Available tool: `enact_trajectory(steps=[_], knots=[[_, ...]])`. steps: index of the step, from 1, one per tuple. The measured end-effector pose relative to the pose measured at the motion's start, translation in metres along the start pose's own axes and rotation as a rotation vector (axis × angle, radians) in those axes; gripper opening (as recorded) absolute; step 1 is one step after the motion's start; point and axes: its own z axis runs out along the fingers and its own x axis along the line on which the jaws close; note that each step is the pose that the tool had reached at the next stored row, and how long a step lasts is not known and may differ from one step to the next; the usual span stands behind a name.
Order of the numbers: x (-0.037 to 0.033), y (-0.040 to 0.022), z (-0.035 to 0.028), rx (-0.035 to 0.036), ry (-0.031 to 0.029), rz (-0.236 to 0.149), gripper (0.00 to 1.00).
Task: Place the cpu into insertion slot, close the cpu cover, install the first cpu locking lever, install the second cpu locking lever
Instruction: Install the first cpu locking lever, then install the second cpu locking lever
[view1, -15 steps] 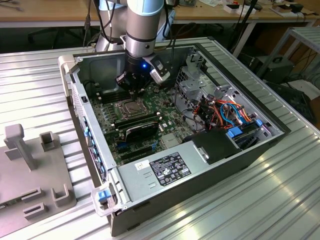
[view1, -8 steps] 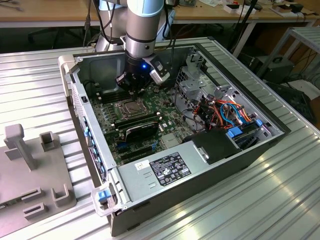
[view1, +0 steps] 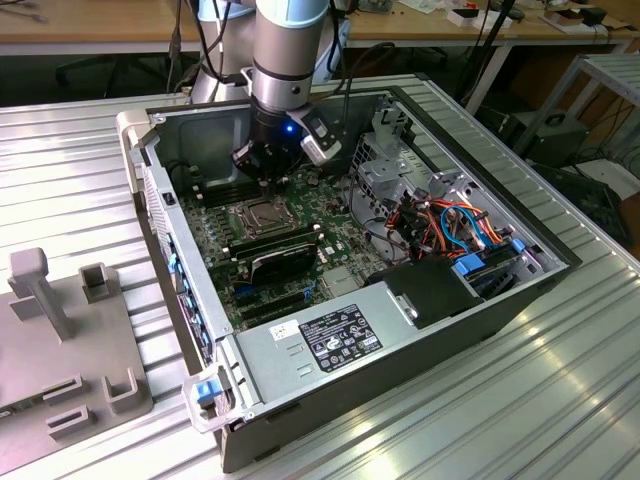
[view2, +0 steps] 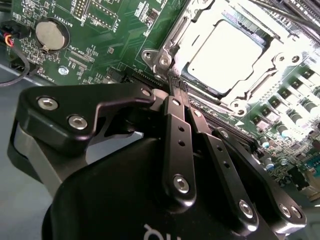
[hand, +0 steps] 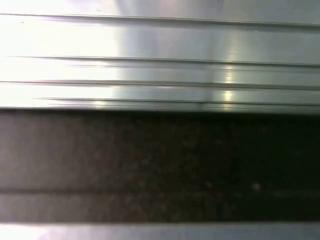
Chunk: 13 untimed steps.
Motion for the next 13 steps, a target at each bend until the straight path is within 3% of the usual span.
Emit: enact_trajectory(steps=[13], knots=[[-0.0001, -0.0009, -0.0022, 0.0000, 0.0000, 0.000, 0.11]])
